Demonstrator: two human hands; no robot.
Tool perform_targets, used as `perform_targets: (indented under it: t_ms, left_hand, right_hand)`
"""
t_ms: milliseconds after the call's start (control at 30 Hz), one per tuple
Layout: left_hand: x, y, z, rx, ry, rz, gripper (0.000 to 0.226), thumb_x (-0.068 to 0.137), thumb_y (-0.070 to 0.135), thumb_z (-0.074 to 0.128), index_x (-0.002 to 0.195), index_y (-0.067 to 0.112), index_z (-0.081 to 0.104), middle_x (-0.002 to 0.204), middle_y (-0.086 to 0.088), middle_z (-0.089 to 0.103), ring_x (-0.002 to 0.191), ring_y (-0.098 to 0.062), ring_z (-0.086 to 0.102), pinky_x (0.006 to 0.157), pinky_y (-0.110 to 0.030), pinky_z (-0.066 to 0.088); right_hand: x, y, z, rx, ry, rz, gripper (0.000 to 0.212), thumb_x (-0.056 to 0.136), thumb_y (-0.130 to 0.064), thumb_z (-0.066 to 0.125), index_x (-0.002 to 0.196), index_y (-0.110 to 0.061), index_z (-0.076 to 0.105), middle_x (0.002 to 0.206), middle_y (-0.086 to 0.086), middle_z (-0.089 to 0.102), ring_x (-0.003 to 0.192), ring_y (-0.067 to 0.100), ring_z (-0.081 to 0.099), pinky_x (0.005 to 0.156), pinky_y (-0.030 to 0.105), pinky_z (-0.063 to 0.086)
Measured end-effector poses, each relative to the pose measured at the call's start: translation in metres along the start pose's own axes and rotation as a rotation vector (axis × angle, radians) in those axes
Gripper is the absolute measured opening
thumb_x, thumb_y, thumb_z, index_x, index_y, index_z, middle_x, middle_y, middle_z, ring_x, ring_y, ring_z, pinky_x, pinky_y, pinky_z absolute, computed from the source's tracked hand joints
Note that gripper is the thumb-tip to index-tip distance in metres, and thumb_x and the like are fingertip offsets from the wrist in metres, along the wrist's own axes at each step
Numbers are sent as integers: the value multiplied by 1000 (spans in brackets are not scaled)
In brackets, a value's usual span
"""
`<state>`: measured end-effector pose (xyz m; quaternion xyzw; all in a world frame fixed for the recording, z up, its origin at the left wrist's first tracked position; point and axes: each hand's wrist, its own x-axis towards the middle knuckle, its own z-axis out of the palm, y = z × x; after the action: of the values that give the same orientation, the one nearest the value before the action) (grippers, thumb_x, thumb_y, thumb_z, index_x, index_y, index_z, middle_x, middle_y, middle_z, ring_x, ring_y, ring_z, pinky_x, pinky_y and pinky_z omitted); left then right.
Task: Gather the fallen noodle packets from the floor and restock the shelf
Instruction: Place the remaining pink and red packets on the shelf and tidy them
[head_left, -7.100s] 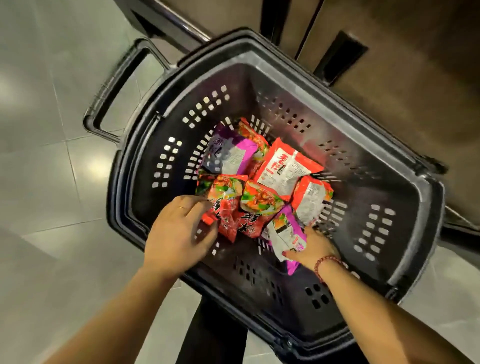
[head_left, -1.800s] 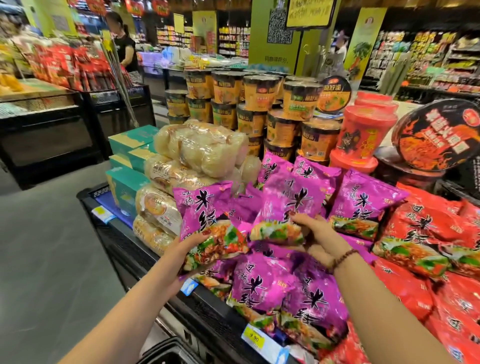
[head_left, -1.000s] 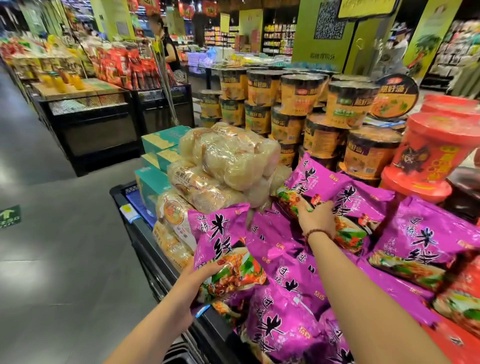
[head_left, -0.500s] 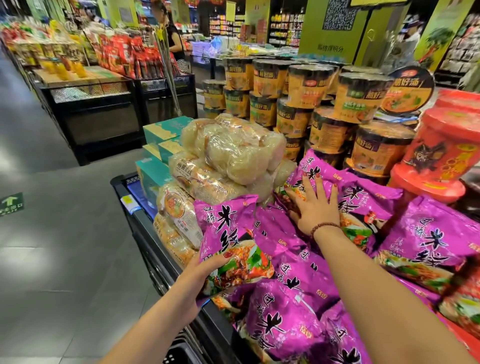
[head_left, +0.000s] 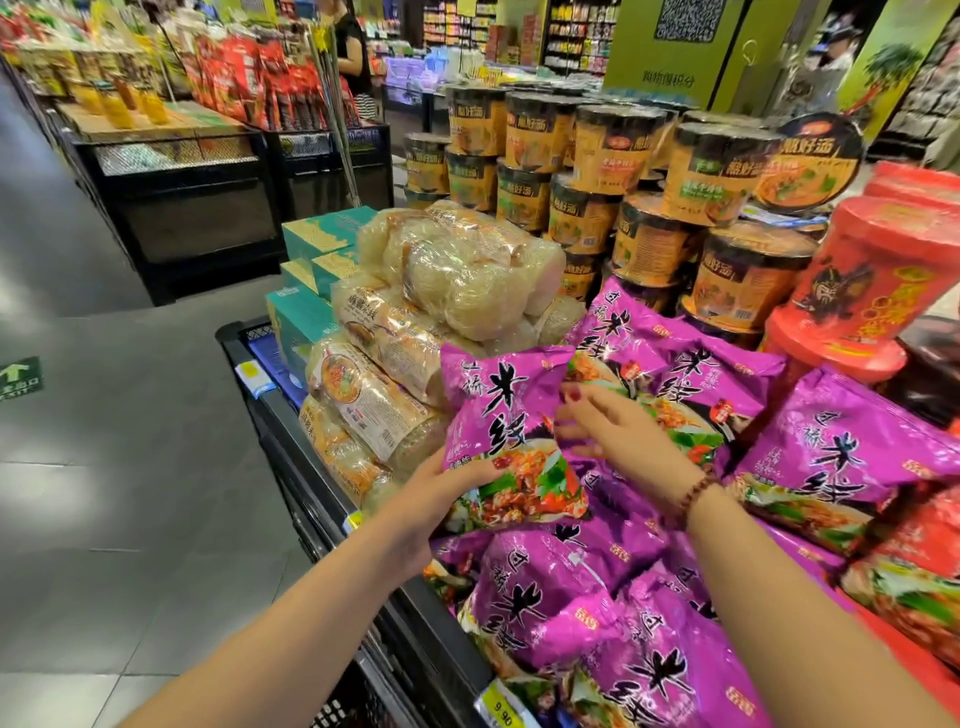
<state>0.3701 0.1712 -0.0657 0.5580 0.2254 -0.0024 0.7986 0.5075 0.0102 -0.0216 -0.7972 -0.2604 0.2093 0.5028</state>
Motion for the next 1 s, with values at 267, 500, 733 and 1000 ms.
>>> perform_targets:
  t_ms: [267, 500, 733, 1000]
  left_hand:
    - [14, -5, 34, 56, -128, 30, 62, 59, 30, 90, 113, 14, 64, 100, -11, 75, 86, -23, 73, 80, -37, 58]
    - [23, -13, 42, 280, 14, 346, 24, 77, 13, 81, 94, 23, 67, 91, 2, 70, 85, -12, 65, 74, -14, 51]
    - [15, -53, 17, 946, -182, 727, 43, 68, 58, 74, 100, 29, 71, 101, 15, 68, 97, 1, 60, 88, -14, 44]
    - [22, -70, 12, 1269, -264, 817, 38, 77, 46, 65, 105, 21, 72, 109, 5, 69, 105, -15, 60, 98, -33, 40]
  right_hand:
    - [-40, 28, -5, 342, 25, 196, 130, 37, -50, 92, 145, -10, 31, 132, 12, 55, 119, 25, 57, 102, 41, 47]
    - [-45, 46, -12, 299, 453, 103, 76, 75, -13, 80, 139, -10, 39, 123, 0, 55, 106, 15, 58, 81, 21, 54]
    - [-15, 82, -31, 231, 905, 79, 66, 76, -26, 80, 128, -4, 46, 115, 7, 54, 112, 27, 56, 98, 33, 44]
    - [-12, 77, -12, -547, 1154, -1, 83, 80, -27, 72, 146, -4, 27, 147, 20, 32, 136, 35, 29, 110, 48, 25]
